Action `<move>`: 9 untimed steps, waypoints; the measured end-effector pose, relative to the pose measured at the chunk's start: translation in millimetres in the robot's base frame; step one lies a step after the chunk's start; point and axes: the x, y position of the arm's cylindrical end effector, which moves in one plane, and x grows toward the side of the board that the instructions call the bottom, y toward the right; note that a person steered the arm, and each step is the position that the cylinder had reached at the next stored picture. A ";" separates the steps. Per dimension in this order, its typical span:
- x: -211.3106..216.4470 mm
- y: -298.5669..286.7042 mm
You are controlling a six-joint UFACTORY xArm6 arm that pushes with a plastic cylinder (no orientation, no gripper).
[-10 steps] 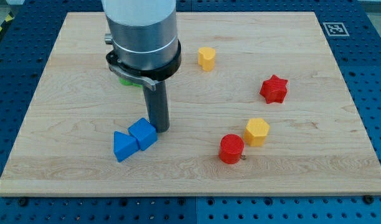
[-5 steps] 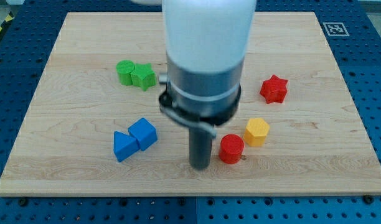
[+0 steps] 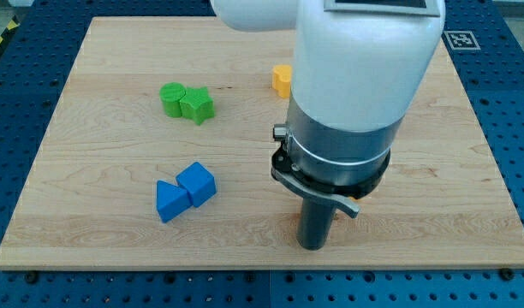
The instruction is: Slide the red circle into the red star
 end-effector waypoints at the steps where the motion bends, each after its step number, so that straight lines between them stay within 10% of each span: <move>1: -13.2 0.0; 9: -111.9 84.4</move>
